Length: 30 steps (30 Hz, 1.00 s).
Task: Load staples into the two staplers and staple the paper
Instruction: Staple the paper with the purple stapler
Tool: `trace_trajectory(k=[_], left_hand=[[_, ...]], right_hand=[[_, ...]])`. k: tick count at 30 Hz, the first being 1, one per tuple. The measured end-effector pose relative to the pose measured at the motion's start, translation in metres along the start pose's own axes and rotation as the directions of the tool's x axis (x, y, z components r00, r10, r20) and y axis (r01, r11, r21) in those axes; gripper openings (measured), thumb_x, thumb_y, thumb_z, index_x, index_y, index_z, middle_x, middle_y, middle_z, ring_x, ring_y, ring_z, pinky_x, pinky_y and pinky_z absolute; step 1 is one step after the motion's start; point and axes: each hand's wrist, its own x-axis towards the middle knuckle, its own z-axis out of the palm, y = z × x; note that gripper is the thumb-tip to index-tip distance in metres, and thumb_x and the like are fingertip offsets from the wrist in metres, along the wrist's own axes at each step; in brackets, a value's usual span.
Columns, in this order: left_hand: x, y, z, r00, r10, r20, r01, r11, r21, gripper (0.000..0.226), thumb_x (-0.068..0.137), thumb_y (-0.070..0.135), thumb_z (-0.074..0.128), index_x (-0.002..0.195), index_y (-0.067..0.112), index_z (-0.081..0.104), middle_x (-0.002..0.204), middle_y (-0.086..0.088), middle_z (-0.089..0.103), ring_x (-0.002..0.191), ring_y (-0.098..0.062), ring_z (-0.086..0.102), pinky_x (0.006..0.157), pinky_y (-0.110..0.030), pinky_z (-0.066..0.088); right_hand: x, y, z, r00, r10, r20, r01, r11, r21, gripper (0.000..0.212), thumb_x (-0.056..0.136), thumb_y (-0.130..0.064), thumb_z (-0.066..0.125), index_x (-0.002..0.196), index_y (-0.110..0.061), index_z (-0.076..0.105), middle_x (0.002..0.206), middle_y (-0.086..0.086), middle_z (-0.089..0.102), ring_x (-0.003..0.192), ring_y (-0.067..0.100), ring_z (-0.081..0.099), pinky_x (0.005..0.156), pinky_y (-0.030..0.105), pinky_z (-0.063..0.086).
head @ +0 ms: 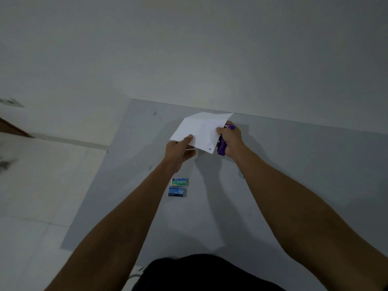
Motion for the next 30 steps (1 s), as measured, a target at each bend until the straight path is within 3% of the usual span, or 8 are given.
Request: trace_trajectory(k=[4,6,9,15,19,22,27,30], left_hand=[[0.022,-0.006,-0.016,0.986,-0.043,-0.164,0.038,0.999,-0.033,0.022,0.088,0.009,0.064,0.106,-0.002,0.058,0.092,-0.015,0.064,0.083,-0.029,0.064,0.066,-0.034,0.057],[0.032,-0.016,-0.022,0.977,-0.038,-0.210,0.055,0.996,0.077,0.017,0.086,0.007,0.065,0.099,-0.001,0.058,0.096,-0.016,0.063,0.080,-0.025,0.063,0.062,-0.032,0.058],[0.044,-0.033,-0.031,0.955,-0.019,-0.296,0.116,0.942,0.316,0.015,0.082,0.010,0.070,0.090,0.001,0.061,0.094,-0.018,0.065,0.069,-0.022,0.061,0.073,-0.038,0.060],[0.049,-0.051,-0.033,0.937,0.107,-0.332,0.144,0.748,0.648,0.037,0.077,0.019,0.075,0.107,0.001,0.062,0.106,-0.016,0.067,0.093,-0.028,0.064,0.075,-0.033,0.053],[0.049,-0.053,-0.026,0.941,0.147,-0.305,0.132,0.669,0.731,0.043,0.077,0.017,0.074,0.112,0.000,0.054,0.114,-0.017,0.062,0.103,-0.033,0.061,0.079,-0.035,0.048],[0.048,-0.054,-0.025,0.940,0.157,-0.304,0.131,0.656,0.743,0.045,0.077,0.015,0.072,0.113,0.000,0.050,0.114,-0.019,0.060,0.103,-0.035,0.060,0.081,-0.039,0.050],[0.047,-0.055,-0.024,0.941,0.180,-0.288,0.107,0.648,0.754,0.045,0.078,0.013,0.071,0.114,0.001,0.047,0.114,-0.020,0.059,0.104,-0.036,0.059,0.085,-0.040,0.051],[0.047,-0.057,-0.025,0.941,0.176,-0.290,0.115,0.639,0.761,0.048,0.079,0.016,0.072,0.116,0.000,0.046,0.116,-0.020,0.058,0.106,-0.037,0.058,0.087,-0.041,0.050]], right_hand=[[0.022,0.010,0.002,0.999,0.037,0.020,-0.035,0.995,-0.096,0.028,0.088,0.003,0.055,0.109,-0.016,0.061,0.097,0.007,0.065,0.079,0.022,0.063,0.061,0.032,0.053],[0.036,0.020,0.002,0.999,0.046,-0.002,-0.045,0.981,-0.188,0.026,0.088,0.001,0.056,0.106,-0.016,0.061,0.103,0.008,0.066,0.088,0.026,0.064,0.067,0.037,0.056],[0.052,0.040,0.001,0.996,0.031,-0.079,-0.058,0.926,-0.372,0.020,0.081,-0.005,0.058,0.096,-0.018,0.062,0.106,0.013,0.068,0.096,0.033,0.065,0.083,0.050,0.057],[0.055,0.063,-0.006,0.994,-0.073,-0.083,-0.002,0.737,-0.675,0.010,0.083,-0.016,0.056,0.093,-0.014,0.057,0.092,0.007,0.060,0.085,0.027,0.058,0.078,0.036,0.050],[0.053,0.064,-0.007,0.994,-0.074,-0.084,-0.005,0.723,-0.691,0.027,0.083,-0.027,0.058,0.105,-0.014,0.049,0.099,0.008,0.056,0.089,0.028,0.057,0.074,0.036,0.048],[0.054,0.058,-0.013,0.987,-0.070,-0.148,-0.049,0.735,-0.676,0.046,0.085,-0.029,0.054,0.123,-0.008,0.040,0.121,0.016,0.050,0.104,0.034,0.056,0.076,0.039,0.050],[0.051,0.057,-0.040,0.986,-0.093,-0.138,-0.051,0.621,-0.782,0.034,0.091,-0.012,0.048,0.122,-0.001,0.038,0.128,0.022,0.042,0.098,0.032,0.050,0.073,0.033,0.039],[0.049,0.062,-0.051,0.987,-0.117,-0.112,-0.014,0.627,-0.779,0.036,0.087,-0.008,0.053,0.119,-0.002,0.036,0.122,0.021,0.046,0.104,0.035,0.052,0.074,0.034,0.039]])
